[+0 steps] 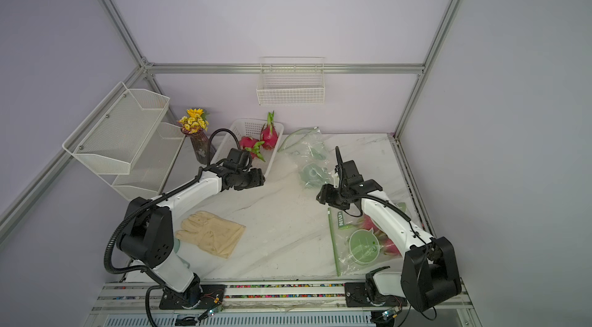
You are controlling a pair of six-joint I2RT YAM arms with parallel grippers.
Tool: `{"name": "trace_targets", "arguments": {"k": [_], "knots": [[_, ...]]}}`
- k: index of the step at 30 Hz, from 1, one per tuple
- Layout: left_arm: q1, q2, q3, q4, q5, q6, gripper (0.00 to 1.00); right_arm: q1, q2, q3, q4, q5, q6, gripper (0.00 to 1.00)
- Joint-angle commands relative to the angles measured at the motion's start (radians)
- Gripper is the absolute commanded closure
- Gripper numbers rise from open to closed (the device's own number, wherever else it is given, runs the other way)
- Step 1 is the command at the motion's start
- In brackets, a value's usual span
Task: Open the zip-top bag and take out the dragon fruit
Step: Place the zipper food storage bag at the center of the board, then pick up the zipper food storage bag at the center of the board.
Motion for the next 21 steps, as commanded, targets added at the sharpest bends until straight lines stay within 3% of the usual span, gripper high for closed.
{"name": "trace_targets", "arguments": {"k": [1,12,21], "knots": [[-0.014,0.037,0.076,0.066,0.049,0.017,0.31,0.021,-0.027,0.016,-0.16,0.124,-0.028,0.4],[-0.062,0.158,0.229,0.084,0.11,0.011,0.32,0.023,-0.052,0.001,-0.16,0.257,-0.005,0.35],[-0.099,0.03,0.15,0.094,0.131,0.056,0.31,0.024,0.016,0.007,-0.091,0.268,-0.047,0.28]]}}
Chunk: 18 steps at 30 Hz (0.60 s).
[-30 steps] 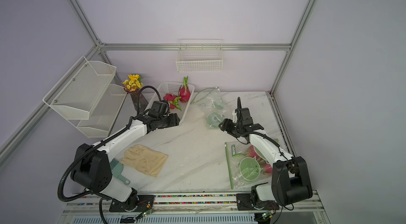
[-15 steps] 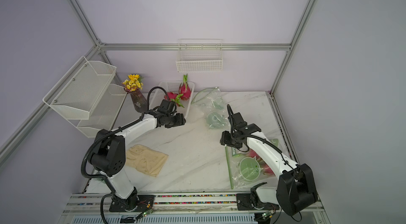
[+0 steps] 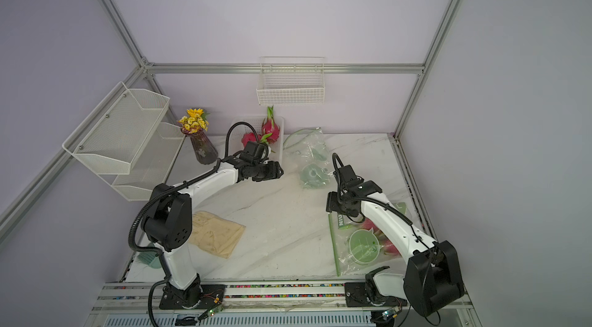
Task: Open the zip-top bag and take out the dragon fruit
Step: Pick up the zipper food storage bag at the center of the board.
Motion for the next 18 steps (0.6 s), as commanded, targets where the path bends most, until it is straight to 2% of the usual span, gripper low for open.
{"name": "trace_targets", "arguments": {"k": [1,10,18], "knots": [[-0.029,-0.12,-0.036,0.045,0.027,0.058,0.31,0.005,0.046,0.007,0.058,0.012,-0.045,0.27],[-0.048,-0.274,-0.224,0.139,0.093,0.104,0.31,0.006,0.253,0.058,0.105,0.009,-0.2,0.18],[-0.047,-0.298,-0.269,0.149,0.089,0.113,0.31,0.043,0.314,0.089,0.12,0.055,-0.24,0.16]]}}
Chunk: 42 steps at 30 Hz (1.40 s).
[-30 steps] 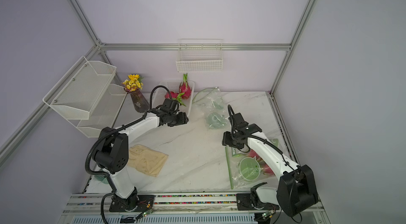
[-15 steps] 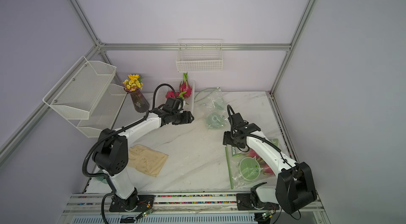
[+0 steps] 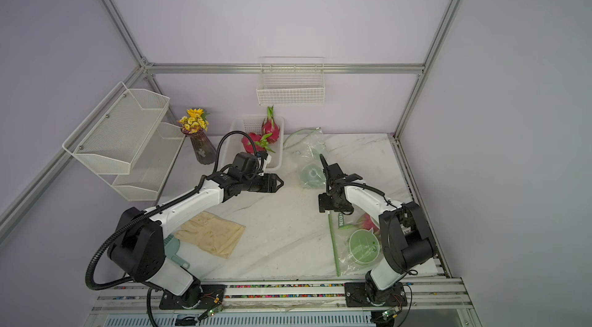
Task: Open the zip-top bag and take out the dragon fruit
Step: Pick up the zipper food storage bag at the center of the board.
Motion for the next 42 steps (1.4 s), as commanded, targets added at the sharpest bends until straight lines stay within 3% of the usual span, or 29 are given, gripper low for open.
{"name": "trace_targets", "arguments": {"k": [1,11,19,29,31,34,37,42], "knots": [[0.005,-0.041,-0.002,0.053,0.006,0.028,0.31,0.033,0.038,0.026,0.019,0.048,-0.024,0.16],[0.017,-0.064,-0.022,0.046,-0.008,0.03,0.31,0.091,0.136,0.022,0.013,0.14,0.082,0.26],[0.031,-0.081,-0.041,0.053,-0.005,0.024,0.31,0.093,0.134,-0.036,0.044,0.153,0.113,0.5],[0.034,-0.098,-0.046,0.061,0.004,0.018,0.31,0.093,0.132,-0.084,0.083,0.142,0.131,0.64],[0.034,-0.1,-0.054,0.073,0.007,0.016,0.31,0.092,0.122,-0.076,0.065,0.132,0.154,0.57],[0.035,-0.092,-0.055,0.076,0.012,0.016,0.31,0.097,0.084,-0.04,-0.018,0.151,0.16,0.34],[0.038,-0.088,-0.059,0.08,0.01,0.016,0.31,0.136,0.013,0.0,-0.129,0.212,0.194,0.27],[0.046,-0.074,-0.066,0.096,0.017,0.013,0.31,0.185,-0.103,-0.004,-0.248,0.22,0.274,0.26]]}}
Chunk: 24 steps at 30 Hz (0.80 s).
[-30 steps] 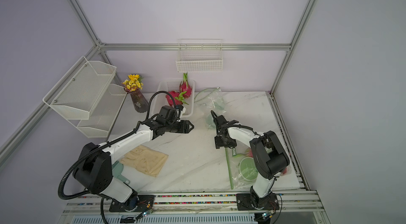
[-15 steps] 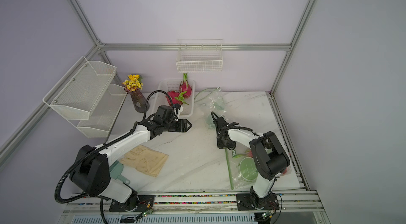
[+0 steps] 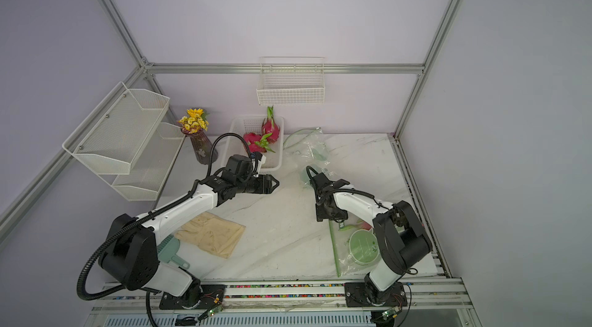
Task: Open the zip-top bag and take out the dragon fruit
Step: Pick up the zipper food storage bag at the center of the board.
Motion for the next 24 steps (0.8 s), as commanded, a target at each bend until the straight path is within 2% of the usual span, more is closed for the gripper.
{"name": "trace_targets", "arguments": {"k": [1,10,16,22,24], "knots": [[0.013,-0.004,-0.001,0.055,0.021,0.005,0.31,0.038,-0.072,0.01,-0.131,0.047,0.091,0.26],[0.013,0.016,0.001,0.068,0.047,0.001,0.31,0.054,-0.054,-0.129,-0.022,0.015,0.166,0.25],[0.018,0.005,-0.002,0.063,0.039,0.006,0.31,0.054,0.004,-0.155,0.027,0.031,0.149,0.27],[0.021,0.005,-0.002,0.061,0.045,0.005,0.32,0.051,0.066,-0.18,0.087,-0.005,0.139,0.35],[0.023,0.004,0.0,0.061,0.046,0.005,0.32,0.044,0.069,-0.192,0.094,-0.005,0.137,0.4]]}}
